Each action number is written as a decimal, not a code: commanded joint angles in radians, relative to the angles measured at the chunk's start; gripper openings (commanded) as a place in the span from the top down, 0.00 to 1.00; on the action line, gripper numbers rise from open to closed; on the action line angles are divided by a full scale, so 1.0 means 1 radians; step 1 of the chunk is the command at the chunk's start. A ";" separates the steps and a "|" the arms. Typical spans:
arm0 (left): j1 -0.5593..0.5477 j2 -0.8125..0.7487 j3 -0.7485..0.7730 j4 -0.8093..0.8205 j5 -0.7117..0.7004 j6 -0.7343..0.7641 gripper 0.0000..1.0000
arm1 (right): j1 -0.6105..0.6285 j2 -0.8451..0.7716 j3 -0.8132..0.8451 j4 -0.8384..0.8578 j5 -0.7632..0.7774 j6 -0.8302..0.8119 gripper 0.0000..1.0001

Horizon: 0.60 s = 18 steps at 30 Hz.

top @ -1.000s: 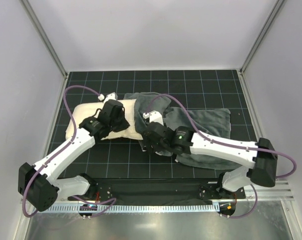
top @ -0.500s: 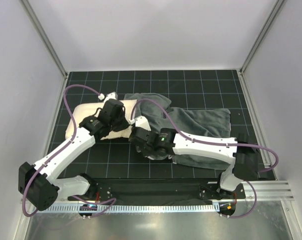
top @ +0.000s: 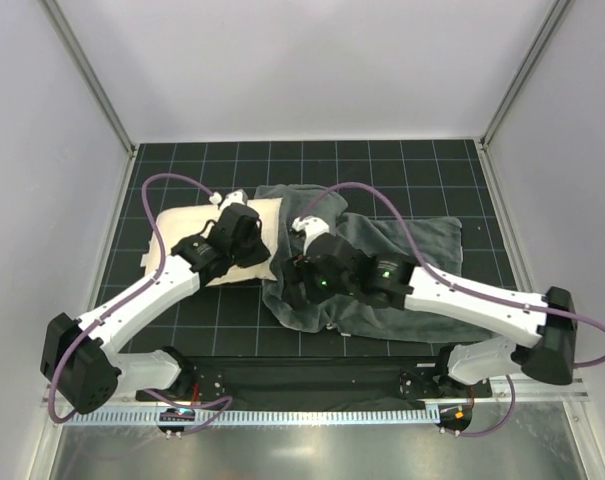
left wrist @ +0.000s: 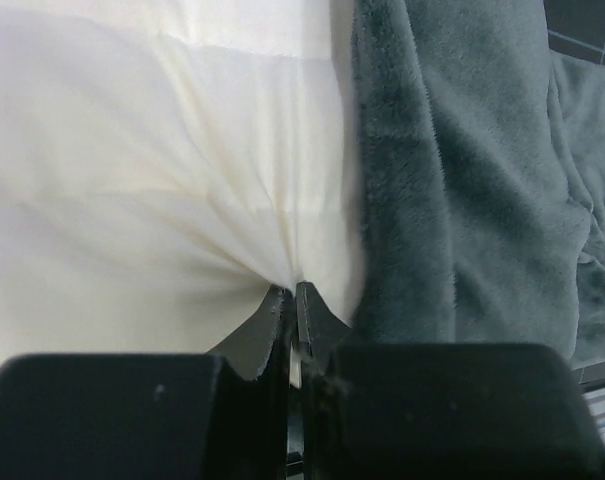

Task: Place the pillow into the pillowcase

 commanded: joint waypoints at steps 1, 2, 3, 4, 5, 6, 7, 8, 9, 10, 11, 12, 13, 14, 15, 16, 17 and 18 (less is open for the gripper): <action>-0.004 -0.010 0.052 0.040 0.021 0.038 0.93 | -0.024 -0.089 -0.004 -0.022 0.033 -0.020 0.25; -0.004 -0.014 0.059 0.023 0.017 0.046 0.86 | -0.033 -0.097 -0.008 -0.037 0.070 -0.020 0.25; -0.003 -0.030 0.062 0.004 -0.004 0.049 0.68 | -0.055 -0.107 -0.013 -0.049 0.076 -0.018 0.25; -0.001 -0.042 0.060 -0.026 -0.017 0.064 0.53 | -0.067 -0.109 -0.015 -0.053 0.082 -0.018 0.25; 0.007 -0.056 0.059 -0.040 -0.026 0.070 0.41 | -0.076 -0.104 -0.015 -0.053 0.082 -0.021 0.25; 0.017 -0.077 0.057 -0.054 -0.028 0.075 0.22 | -0.082 -0.098 -0.007 -0.054 0.090 -0.023 0.24; 0.031 -0.086 0.056 -0.069 -0.020 0.084 0.16 | -0.096 -0.069 0.005 -0.057 0.096 -0.026 0.24; 0.046 -0.094 0.056 -0.086 0.029 0.101 0.11 | -0.101 -0.051 0.037 -0.063 0.102 -0.032 0.24; 0.091 -0.103 0.051 -0.094 0.061 0.110 0.06 | -0.107 -0.032 0.056 -0.079 0.122 -0.048 0.24; 0.115 -0.123 0.043 -0.098 0.098 0.116 0.04 | -0.115 0.018 0.079 -0.091 0.131 -0.053 0.24; 0.146 -0.135 0.037 -0.103 0.144 0.127 0.02 | -0.131 0.040 0.126 -0.109 0.136 -0.058 0.24; 0.207 -0.149 0.022 -0.109 0.156 0.132 0.00 | -0.139 0.066 0.145 -0.106 0.130 -0.078 0.24; 0.247 -0.171 0.016 -0.114 0.161 0.135 0.00 | -0.147 0.108 0.184 -0.106 0.127 -0.085 0.24; 0.284 -0.180 0.007 -0.124 0.175 0.139 0.00 | -0.159 0.133 0.204 -0.102 0.128 -0.089 0.24; 0.366 -0.188 -0.009 -0.125 0.187 0.139 0.00 | -0.165 0.152 0.220 -0.097 0.121 -0.095 0.24; 0.407 -0.198 -0.021 -0.123 0.190 0.135 0.00 | -0.171 0.197 0.255 -0.090 0.111 -0.096 0.24; 0.442 -0.205 -0.030 -0.128 0.190 0.127 0.00 | -0.182 0.221 0.275 -0.086 0.108 -0.098 0.24; 0.515 -0.212 -0.042 -0.128 0.176 0.101 0.00 | -0.185 0.242 0.293 -0.082 0.111 -0.096 0.24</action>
